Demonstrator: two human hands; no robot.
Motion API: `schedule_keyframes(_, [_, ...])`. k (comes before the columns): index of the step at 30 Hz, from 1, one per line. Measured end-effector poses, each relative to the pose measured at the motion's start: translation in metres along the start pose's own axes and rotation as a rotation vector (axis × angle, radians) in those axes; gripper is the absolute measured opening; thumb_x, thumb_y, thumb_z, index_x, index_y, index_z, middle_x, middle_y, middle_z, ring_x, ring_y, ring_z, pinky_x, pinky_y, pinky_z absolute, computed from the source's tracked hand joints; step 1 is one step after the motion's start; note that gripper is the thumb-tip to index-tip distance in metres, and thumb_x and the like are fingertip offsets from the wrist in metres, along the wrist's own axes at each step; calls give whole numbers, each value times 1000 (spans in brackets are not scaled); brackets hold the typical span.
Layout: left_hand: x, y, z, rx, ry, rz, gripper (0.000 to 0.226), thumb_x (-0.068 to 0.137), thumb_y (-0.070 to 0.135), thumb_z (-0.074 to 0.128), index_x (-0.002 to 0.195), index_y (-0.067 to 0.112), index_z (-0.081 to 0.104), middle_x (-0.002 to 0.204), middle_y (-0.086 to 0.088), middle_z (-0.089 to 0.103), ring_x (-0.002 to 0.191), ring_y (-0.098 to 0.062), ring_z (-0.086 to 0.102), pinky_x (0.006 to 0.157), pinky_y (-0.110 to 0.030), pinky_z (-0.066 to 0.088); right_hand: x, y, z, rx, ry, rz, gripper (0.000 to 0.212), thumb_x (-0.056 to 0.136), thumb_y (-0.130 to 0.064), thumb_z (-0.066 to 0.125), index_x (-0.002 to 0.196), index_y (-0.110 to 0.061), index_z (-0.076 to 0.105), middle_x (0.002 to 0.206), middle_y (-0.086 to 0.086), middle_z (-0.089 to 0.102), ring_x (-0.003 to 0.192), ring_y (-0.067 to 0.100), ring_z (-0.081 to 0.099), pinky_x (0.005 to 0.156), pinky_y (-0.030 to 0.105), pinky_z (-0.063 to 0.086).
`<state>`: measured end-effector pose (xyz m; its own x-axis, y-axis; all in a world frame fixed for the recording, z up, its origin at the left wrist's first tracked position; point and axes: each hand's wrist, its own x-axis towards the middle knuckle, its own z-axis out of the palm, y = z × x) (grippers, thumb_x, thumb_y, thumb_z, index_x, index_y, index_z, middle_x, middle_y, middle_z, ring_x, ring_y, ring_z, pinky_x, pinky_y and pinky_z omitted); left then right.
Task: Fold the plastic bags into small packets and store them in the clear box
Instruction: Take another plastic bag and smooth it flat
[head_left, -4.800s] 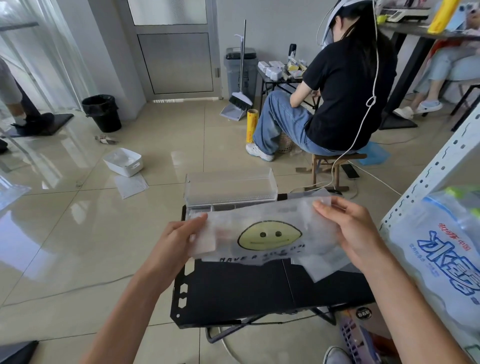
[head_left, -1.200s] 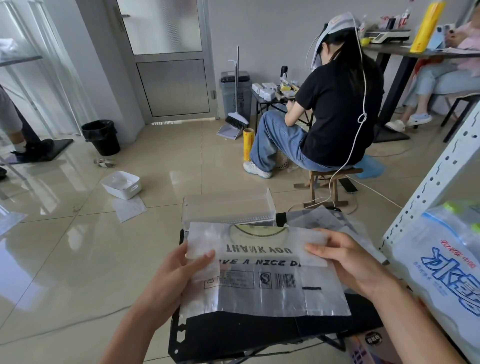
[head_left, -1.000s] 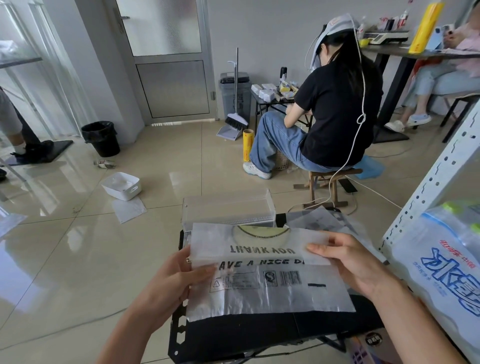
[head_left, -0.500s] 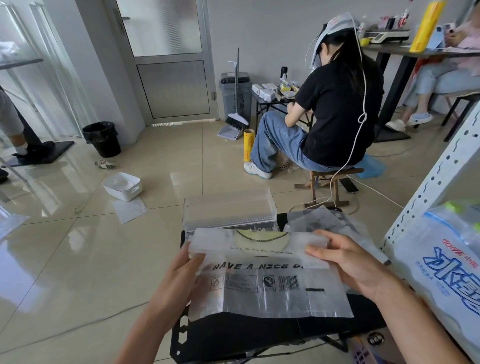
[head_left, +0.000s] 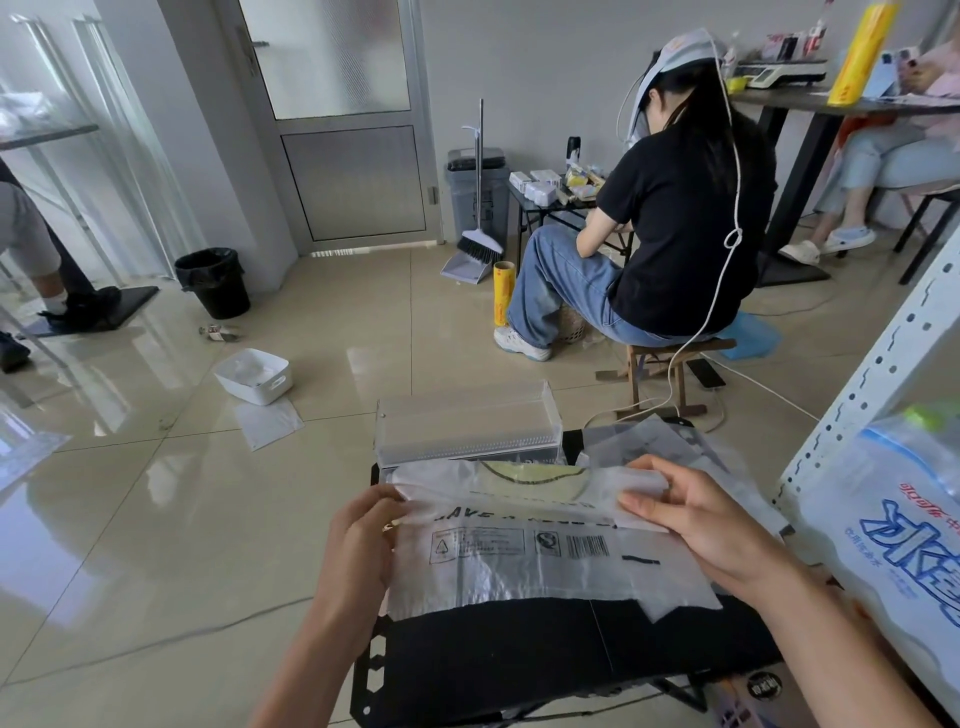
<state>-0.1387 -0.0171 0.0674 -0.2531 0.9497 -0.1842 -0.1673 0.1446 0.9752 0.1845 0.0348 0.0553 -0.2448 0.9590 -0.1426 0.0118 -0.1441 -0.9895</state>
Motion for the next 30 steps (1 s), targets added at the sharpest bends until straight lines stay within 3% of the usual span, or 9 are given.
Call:
schedule_keyframes(3, [2,1,0,-141,11,-39,50,71,56,71,79,7,73,85,-12,73,80,-31,45,61,-39,28,1,2,0,-26,8,8,24,93,-8,69,117,-8,66,91,10,78,83,23,75,73,29,61])
schedule_keyframes(6, [0,-1,-1,73,0,33,68,82,70,72,88,3,69,74,-5,62,70,-27,39,61,-40,32,0,0,0,-34,24,-3,25,91,-9,70,117,-11,67,92,9,79,84,22,75,72,28,61])
schedule_keyframes(8, [1,-6,-1,115,-6,56,52,82,58,79,91,8,70,80,-11,68,68,-30,57,66,-45,47,0,-3,0,-20,48,-17,31,87,-13,73,118,-14,67,99,13,79,90,25,76,79,33,61])
schedule_keyframes(10, [1,-7,0,103,-4,38,26,90,29,81,105,11,68,95,-17,79,79,-33,73,73,-46,58,0,-4,0,7,81,-14,39,83,-17,75,121,-17,67,106,17,78,98,31,76,86,42,61])
schedule_keyframes(13, [5,-9,-1,83,-7,-20,40,90,8,78,123,17,59,99,-14,80,86,-36,78,82,-50,62,0,-3,0,56,122,40,36,84,-20,76,119,-13,73,111,19,77,105,33,75,99,49,55])
schedule_keyframes(16, [6,-14,-4,110,-14,-28,53,88,13,81,135,12,58,107,-15,79,93,-35,78,89,-50,61,-5,-4,-1,152,28,170,31,91,-18,71,120,-6,73,118,20,75,110,34,73,103,50,52])
schedule_keyframes(21, [9,-14,-9,15,-5,-66,66,79,11,85,137,11,52,112,-18,77,92,-31,78,85,-41,59,-8,-2,-7,136,-51,180,49,89,-12,77,135,-6,63,128,20,71,121,37,68,113,53,45])
schedule_keyframes(25, [7,-15,-7,-6,-91,-135,43,85,5,79,123,-1,61,101,-17,78,82,-22,78,73,-28,61,-7,-5,-2,173,36,107,35,92,-6,67,126,1,67,120,23,74,114,38,71,107,51,49])
schedule_keyframes(30, [11,-18,-15,-101,-188,-207,53,73,15,83,107,-23,66,102,-23,65,96,-31,71,87,-31,61,-10,-11,-1,200,23,143,31,89,-4,68,120,4,69,114,24,75,100,34,76,76,35,64])
